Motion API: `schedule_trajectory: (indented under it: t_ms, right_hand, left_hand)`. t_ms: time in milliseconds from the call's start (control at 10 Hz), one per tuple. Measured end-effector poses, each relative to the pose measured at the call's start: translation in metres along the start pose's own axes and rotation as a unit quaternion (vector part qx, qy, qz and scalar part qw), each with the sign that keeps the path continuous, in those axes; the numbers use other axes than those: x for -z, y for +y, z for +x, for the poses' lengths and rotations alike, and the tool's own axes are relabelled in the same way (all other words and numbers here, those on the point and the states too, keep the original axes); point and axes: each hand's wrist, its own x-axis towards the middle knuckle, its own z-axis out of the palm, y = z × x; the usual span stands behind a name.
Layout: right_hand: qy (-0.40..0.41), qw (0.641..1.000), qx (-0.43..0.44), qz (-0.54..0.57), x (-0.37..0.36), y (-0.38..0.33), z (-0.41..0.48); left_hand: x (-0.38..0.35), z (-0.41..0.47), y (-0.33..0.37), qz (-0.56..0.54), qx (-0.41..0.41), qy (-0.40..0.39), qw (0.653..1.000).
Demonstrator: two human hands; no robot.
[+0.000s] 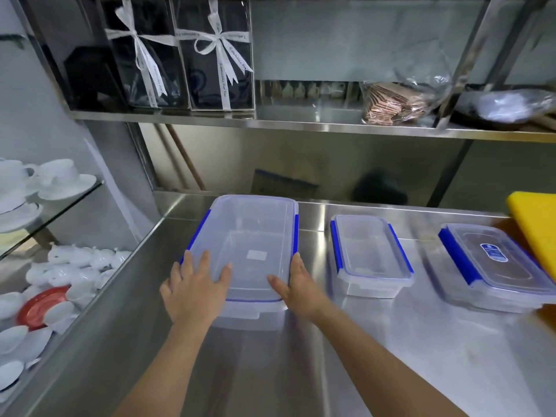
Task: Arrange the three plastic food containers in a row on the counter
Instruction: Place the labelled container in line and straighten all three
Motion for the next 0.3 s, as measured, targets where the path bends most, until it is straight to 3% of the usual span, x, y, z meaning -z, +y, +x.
schedule_trajectory:
  t_ms: [100,200,300]
  right_hand:
    - [-0.029,0.997,-0.046,-0.058,0.010,-0.007,-0.001]
    - [-0.048,0.990,-0.063,-0.117,0.028,-0.016,0.000]
    - [-0.051,0.982,-0.023,-0.181,0.064,-0.041,-0.011]
  left_hand:
    - [0.011,0.003,0.005,0.009,-0.009,-0.050,0.999]
    - [0.028,0.003,0.021,-0.004,-0.047,-0.040,0.998]
    - [0.054,-0.001,0.044,-0.035,-0.098,0.010,0.995]
